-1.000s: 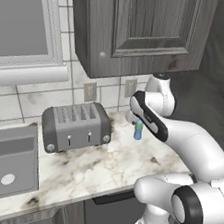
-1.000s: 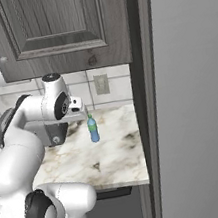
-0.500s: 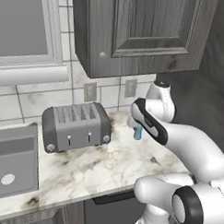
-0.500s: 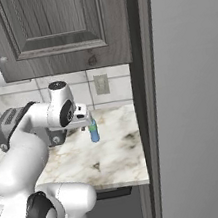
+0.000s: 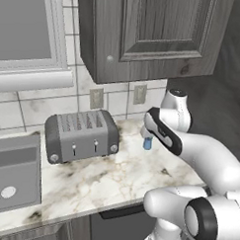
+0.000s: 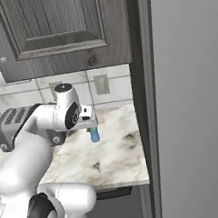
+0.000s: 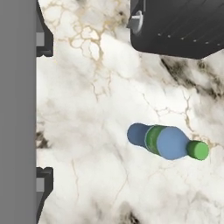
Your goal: Move the drinks to the dining counter.
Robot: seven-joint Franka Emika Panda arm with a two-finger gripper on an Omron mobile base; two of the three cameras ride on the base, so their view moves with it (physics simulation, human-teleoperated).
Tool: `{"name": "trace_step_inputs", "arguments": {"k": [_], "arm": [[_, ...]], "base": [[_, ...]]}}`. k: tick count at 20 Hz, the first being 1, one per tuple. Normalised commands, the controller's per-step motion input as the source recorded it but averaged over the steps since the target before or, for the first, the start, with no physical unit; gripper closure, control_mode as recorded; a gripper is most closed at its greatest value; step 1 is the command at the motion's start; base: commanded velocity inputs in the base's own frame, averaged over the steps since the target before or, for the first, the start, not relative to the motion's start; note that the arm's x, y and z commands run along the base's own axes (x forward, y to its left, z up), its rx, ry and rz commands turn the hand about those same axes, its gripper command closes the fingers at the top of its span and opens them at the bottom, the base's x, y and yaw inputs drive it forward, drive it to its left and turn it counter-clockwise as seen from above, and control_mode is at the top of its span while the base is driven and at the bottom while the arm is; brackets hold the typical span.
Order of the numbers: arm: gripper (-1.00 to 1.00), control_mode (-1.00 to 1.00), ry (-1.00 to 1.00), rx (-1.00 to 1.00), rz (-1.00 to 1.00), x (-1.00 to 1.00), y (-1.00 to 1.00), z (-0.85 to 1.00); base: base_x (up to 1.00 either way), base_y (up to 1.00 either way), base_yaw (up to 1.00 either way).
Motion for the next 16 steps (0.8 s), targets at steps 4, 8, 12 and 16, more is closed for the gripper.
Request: {"name": "trace_step_inputs", "arguments": {"k": [4,8,12,16], "arm": [[-1.0,-1.0,0.0,0.0,-0.09,0.14,-0.19,0.0],[-1.0,-1.0,0.0,0.0,-0.11,0.21,-0.08,0.0],[-1.0,-1.0,0.0,0.0,-0.12,0.2,-0.04,0.0],[-1.0,-1.0,0.0,0.0,-0.08,0.28,0.0,0.0]], "base": [[0.0,0.0,0.0],[0.0,0.0,0.0],[0.0,0.0,0.0],[0.0,0.0,0.0]]}}
